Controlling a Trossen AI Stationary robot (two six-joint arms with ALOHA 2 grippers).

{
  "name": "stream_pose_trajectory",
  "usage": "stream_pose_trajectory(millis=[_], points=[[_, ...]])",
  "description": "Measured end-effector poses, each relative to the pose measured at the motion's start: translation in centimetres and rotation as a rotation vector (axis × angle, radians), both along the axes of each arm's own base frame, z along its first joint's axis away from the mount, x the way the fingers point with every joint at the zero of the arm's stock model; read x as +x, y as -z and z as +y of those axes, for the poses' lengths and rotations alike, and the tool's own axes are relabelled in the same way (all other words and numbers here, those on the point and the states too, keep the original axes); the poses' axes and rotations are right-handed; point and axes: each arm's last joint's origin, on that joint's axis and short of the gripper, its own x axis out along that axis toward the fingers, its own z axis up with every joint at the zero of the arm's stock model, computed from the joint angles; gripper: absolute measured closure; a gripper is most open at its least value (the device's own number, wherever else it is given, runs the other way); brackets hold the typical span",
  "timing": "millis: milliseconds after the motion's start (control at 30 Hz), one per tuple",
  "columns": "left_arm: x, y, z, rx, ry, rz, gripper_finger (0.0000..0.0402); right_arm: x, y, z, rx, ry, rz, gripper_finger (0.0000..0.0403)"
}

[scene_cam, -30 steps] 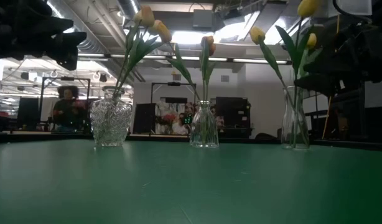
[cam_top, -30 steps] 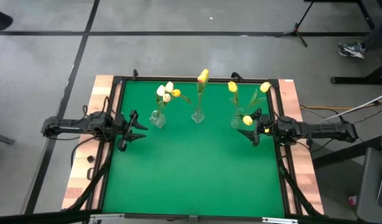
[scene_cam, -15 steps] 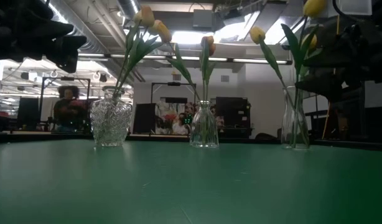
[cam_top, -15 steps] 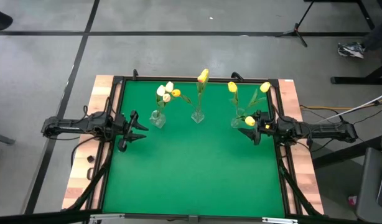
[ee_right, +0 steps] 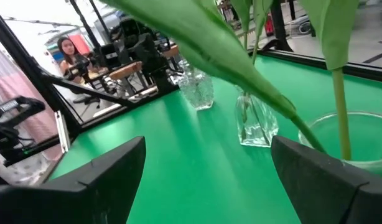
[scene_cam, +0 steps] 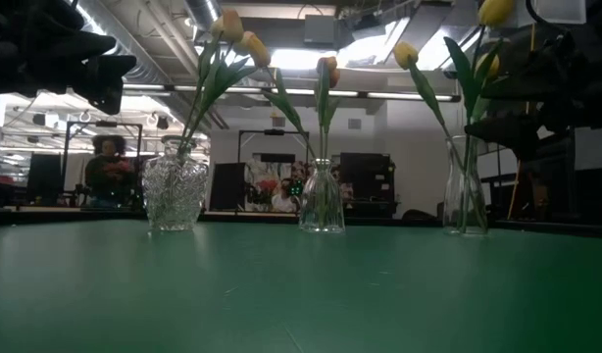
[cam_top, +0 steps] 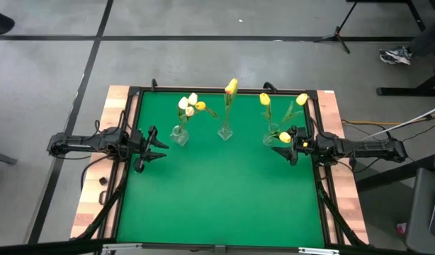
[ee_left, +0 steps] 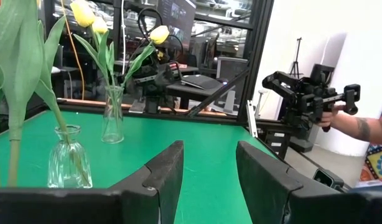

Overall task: Sort flowers into vase by color
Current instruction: Return to Home Position

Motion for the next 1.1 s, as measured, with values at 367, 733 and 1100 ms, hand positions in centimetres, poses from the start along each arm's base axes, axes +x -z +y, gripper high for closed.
stream_pose_trajectory(millis=[367, 733, 1100], points=[[0.0, -0.01, 0.0, 0.0, 0.0, -0.001, 0.0256, 0.03, -0.15, 0.23, -0.019, -0.081, -0.01, 0.0056], [-0.03, -0.38, 0.0, -0.001, 0.0, -0.039, 0.0256, 0.03, -0.16, 0.46, 0.009, -0.158, -0.011, 0.0064], [-0.05, -0.52, 0.0, -0.001, 0.0, -0.054, 0.0256, 0.03, -0.27, 0.4, -0.103, -0.148, -0.011, 0.0348]])
